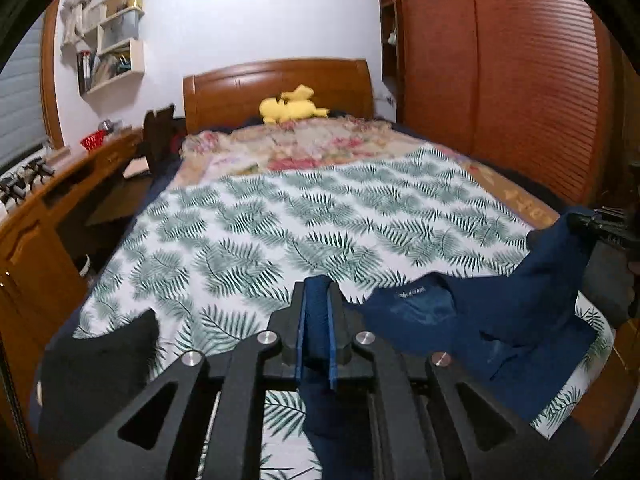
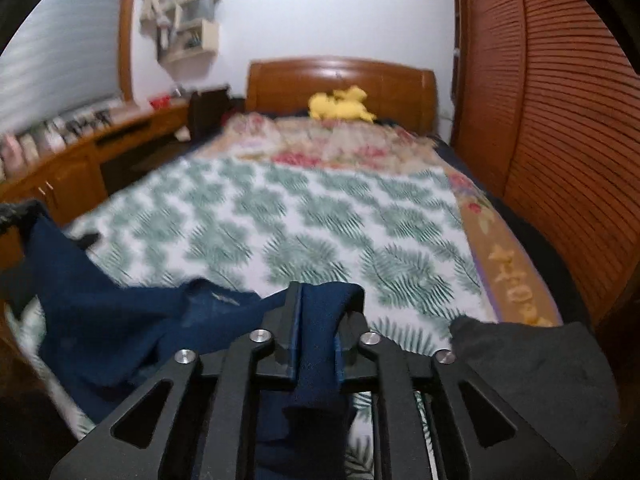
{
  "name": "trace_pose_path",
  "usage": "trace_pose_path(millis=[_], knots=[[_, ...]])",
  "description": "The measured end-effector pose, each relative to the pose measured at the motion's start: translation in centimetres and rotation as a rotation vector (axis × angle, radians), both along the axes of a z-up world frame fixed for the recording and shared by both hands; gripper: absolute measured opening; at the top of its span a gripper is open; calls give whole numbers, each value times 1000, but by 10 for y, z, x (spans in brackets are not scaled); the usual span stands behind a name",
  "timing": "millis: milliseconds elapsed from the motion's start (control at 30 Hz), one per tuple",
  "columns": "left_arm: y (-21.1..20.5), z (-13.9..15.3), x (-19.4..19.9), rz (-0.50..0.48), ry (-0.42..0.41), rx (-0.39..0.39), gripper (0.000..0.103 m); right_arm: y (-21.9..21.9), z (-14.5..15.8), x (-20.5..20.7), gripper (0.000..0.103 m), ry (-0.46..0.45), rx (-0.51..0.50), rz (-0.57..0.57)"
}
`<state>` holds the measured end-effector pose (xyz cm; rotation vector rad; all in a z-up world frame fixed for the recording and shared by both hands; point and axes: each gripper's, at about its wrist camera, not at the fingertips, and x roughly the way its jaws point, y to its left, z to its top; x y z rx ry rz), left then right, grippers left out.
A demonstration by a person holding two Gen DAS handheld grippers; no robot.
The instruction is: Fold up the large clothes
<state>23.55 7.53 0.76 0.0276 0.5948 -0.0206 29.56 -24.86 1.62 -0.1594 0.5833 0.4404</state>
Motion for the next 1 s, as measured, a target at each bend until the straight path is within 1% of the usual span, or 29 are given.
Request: trace_pose_path(millis=[33,67,100,133,200,267,367,433,500,600,700,800,833,933,1000], knots=[[-4,-5,3,0,2,-1,8,4,-9,1,31,2,-29,-7],[-7,-12,6,4,-1,-3,10,7,-16,1,53,-2,-53,-10],[-9,-17,8,17,1,2,12,8,-22,0,61,-12,-62,-10],[-12,-24,10,29,8,2,14,9,-27,-3,68,-25,-67,-9],[-14,-34,11,26,16,-16,17,11,-35,-4,68,-26,-77,-3],[-21,-43,5,16,0,-23,19,17,-47,-7,68,-5,-92,21],[-25,-48,-5,17,-32,-22,23,29,-59,-14,68,17,-102,67],[-30,-51,-11,7,-39,-10,24,38,-70,-20,68,38,-113,100],[-33,-51,-21,-12,-53,-3,24,45,-79,-22,68,60,-121,116],[-32,-53,-32,-34,-58,-15,25,52,-98,-23,68,102,-124,132],[-29,-54,-42,-45,-62,5,25,57,-114,-23,68,142,-136,127],[-17,-53,-53,-51,-68,-43,26,62,-130,-22,68,183,-166,118],[-14,-55,-56,-50,-67,-50,26,63,-136,-20,68,196,-189,116],[-9,-60,-60,-45,-51,-45,26,61,-151,-13,68,248,-237,96],[-9,-64,-63,-47,-38,-25,26,59,-158,-5,68,282,-265,64]])
